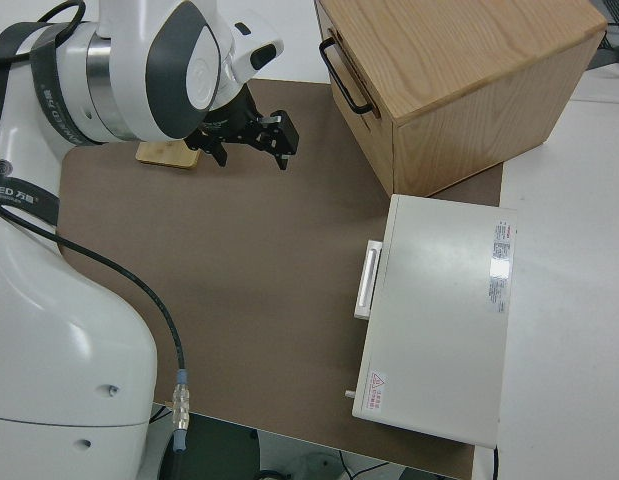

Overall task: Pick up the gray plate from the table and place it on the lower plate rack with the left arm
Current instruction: 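Move the left gripper to the rim of the gray plate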

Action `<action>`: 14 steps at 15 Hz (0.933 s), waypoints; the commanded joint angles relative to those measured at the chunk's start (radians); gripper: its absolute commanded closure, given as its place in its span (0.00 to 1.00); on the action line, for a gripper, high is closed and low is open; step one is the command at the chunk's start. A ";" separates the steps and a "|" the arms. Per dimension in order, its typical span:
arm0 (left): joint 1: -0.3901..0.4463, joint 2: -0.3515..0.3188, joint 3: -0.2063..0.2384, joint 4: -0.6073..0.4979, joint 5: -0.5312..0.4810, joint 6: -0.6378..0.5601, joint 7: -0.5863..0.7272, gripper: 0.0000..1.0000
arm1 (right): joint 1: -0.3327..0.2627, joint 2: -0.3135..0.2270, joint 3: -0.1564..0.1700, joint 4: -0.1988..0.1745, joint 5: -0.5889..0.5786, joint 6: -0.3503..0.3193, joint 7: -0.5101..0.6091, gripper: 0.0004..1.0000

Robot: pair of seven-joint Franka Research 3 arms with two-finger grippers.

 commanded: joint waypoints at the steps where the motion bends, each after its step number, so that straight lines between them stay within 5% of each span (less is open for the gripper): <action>1: -0.011 0.014 0.008 0.015 -0.008 -0.007 -0.002 0.00 | 0.007 0.000 -0.006 0.006 0.003 -0.002 0.004 0.02; 14: -0.010 0.014 0.008 0.012 -0.006 -0.006 0.007 0.00 | 0.007 0.000 -0.006 0.006 0.003 -0.001 0.004 0.02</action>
